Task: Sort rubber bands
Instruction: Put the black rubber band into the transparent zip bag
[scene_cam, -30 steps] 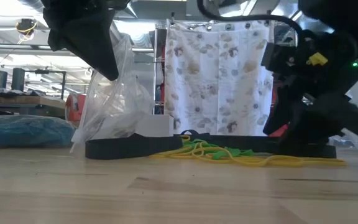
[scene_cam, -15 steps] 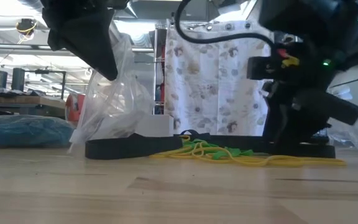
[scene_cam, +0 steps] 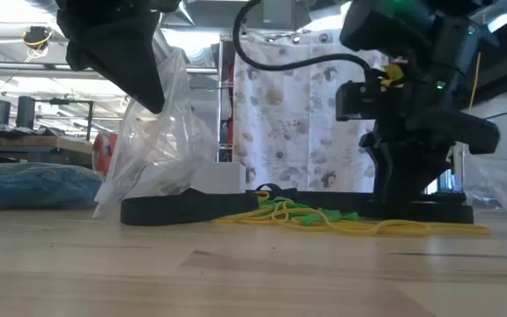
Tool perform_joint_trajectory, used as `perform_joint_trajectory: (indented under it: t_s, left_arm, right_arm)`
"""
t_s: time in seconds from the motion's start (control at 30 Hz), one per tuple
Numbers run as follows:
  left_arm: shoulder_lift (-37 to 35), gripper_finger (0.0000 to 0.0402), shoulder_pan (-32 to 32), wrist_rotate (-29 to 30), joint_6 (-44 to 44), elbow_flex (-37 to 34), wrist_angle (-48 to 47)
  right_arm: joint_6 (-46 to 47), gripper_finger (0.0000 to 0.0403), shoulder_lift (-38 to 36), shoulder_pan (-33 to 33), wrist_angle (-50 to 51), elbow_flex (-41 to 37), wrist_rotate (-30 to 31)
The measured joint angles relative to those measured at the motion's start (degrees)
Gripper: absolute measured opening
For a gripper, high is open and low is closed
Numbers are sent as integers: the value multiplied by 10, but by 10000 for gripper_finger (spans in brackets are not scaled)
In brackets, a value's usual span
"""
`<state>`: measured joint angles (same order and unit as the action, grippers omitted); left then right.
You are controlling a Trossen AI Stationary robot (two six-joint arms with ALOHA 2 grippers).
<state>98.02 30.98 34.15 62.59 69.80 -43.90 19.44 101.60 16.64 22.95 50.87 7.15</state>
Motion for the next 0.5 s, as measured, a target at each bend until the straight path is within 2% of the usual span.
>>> perform_joint_trajectory:
  t_s: [0.07, 0.13, 0.33, 0.5]
  left_arm:
    - [0, 1, 2, 0, 0, 0, 0]
    - [0, 1, 5, 0, 0, 0, 0]
    - [0, 1, 8, 0, -3, 0, 20]
    - [-1, 1, 8, 0, -34, 0, 94]
  right_arm:
    - [15, 33, 0, 12, -11, 0, 6]
    - [29, 10, -5, 29, -15, 1, 18]
    - [41, 13, -46, 88, -17, 19, 59]
    - [10, 8, -67, 120, -104, 41, 96]
